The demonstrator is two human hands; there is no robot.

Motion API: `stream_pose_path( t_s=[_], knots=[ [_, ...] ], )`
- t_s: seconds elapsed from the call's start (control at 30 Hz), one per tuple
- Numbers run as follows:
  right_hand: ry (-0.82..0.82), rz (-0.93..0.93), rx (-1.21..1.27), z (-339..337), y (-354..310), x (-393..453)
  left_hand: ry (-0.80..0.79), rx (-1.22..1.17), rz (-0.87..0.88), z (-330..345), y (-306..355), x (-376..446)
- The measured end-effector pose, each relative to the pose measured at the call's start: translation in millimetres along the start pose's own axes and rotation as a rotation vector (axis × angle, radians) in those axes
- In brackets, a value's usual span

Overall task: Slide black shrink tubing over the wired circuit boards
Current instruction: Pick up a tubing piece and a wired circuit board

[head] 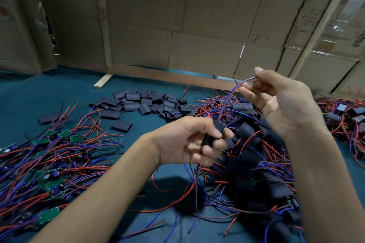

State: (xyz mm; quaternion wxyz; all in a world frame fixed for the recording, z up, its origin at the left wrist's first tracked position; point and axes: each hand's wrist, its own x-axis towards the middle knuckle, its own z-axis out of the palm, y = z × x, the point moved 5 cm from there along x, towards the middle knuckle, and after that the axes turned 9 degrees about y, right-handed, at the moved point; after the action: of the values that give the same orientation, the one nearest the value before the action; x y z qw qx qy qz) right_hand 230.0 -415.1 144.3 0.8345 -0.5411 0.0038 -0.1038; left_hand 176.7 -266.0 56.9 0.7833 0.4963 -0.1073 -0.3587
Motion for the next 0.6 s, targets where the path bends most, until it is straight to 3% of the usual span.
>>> stream_pose_path(
  t_s=[0.17,0.27,0.33,0.43,0.5,0.6],
  knots=[
    [-0.141,0.034,-0.319,-14,-12,1,0.126,0.201,-0.007,-8,6,1],
    [-0.167,0.053,-0.567,-31,-24,-4,0.402,0.591,0.079,-12,17,0],
    [-0.062,0.030,-0.771,-48,-33,-4,0.502,0.794,0.175,-2,22,2],
    [0.258,-0.148,-1.110,-80,-59,1,0.414,1.058,0.365,39,9,15],
    [0.361,-0.215,-1.079,-102,-73,9,0.326,1.319,0.476,64,-20,27],
    [0.343,-0.375,-1.052,-111,-88,12,0.379,1.371,0.420,86,-68,50]
  ],
)
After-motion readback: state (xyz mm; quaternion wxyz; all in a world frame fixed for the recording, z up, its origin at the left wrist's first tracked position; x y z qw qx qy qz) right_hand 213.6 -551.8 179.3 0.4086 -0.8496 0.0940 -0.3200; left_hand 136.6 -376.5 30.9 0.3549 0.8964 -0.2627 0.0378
